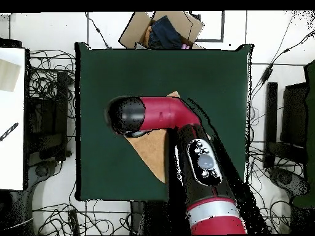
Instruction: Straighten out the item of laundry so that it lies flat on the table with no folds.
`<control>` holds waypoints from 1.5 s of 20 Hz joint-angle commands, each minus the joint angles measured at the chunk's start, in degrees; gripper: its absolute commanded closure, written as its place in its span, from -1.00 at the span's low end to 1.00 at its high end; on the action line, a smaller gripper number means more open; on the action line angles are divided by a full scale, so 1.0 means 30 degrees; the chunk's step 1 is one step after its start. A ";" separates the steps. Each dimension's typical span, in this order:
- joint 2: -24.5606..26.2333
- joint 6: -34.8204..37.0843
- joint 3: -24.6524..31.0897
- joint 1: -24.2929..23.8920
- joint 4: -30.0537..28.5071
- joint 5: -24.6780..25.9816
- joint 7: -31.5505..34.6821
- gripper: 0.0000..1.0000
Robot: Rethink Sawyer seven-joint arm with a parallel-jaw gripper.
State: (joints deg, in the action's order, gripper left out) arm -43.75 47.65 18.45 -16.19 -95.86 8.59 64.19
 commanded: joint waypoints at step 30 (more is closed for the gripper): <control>0.0276 -0.2951 -0.0873 -0.1536 -0.2879 -0.1202 0.4679 -1.00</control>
State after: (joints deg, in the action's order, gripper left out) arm -46.92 41.25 14.78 -17.80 -102.43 6.91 71.01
